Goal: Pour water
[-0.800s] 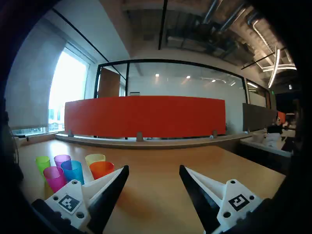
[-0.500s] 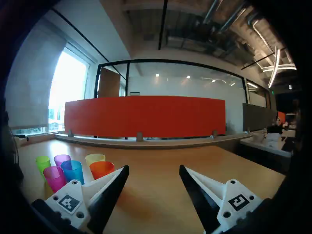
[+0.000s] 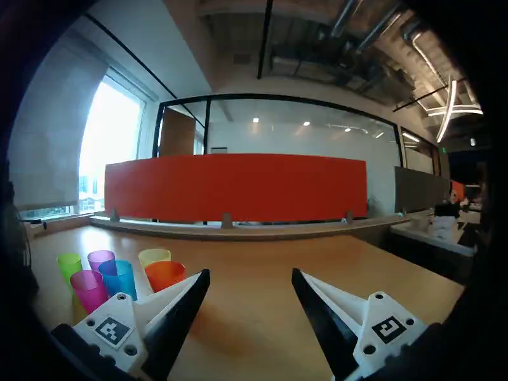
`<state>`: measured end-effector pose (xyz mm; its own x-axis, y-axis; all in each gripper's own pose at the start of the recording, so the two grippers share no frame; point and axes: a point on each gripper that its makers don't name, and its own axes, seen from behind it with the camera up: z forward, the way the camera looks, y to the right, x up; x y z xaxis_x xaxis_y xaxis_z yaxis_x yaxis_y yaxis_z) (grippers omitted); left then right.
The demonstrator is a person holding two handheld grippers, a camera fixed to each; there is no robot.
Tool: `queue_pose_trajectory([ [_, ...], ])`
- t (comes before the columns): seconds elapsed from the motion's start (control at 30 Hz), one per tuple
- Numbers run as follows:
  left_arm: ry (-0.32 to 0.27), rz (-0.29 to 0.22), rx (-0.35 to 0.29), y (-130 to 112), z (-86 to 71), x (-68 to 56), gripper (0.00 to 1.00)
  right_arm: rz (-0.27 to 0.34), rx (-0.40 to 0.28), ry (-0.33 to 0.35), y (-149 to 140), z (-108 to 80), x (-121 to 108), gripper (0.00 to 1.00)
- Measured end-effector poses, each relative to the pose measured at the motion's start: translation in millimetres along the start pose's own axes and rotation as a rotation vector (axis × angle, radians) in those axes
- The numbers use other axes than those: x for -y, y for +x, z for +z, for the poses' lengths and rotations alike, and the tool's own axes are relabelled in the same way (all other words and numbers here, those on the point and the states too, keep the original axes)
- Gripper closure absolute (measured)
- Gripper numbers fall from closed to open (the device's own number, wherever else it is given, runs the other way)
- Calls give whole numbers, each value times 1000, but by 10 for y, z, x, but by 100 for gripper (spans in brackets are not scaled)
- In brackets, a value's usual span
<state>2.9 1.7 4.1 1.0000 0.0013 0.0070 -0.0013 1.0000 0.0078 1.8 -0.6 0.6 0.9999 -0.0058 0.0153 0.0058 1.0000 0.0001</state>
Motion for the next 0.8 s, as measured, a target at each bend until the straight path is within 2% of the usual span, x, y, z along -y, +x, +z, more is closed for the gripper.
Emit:
queue_pose_trajectory([
  [0.27, -39, -11, -5, 179, 5, -102, 14, -26, 7, -12, 207, 26, -64, 0],
  [0.47, -46, -30, 17, 336, 57, -98, 14, -30, 24, 2, 346, 47, -68, 0],
  [0.8, -109, -7, 15, 898, 170, -181, 14, 13, 34, 39, 793, 112, -10, 0],
])
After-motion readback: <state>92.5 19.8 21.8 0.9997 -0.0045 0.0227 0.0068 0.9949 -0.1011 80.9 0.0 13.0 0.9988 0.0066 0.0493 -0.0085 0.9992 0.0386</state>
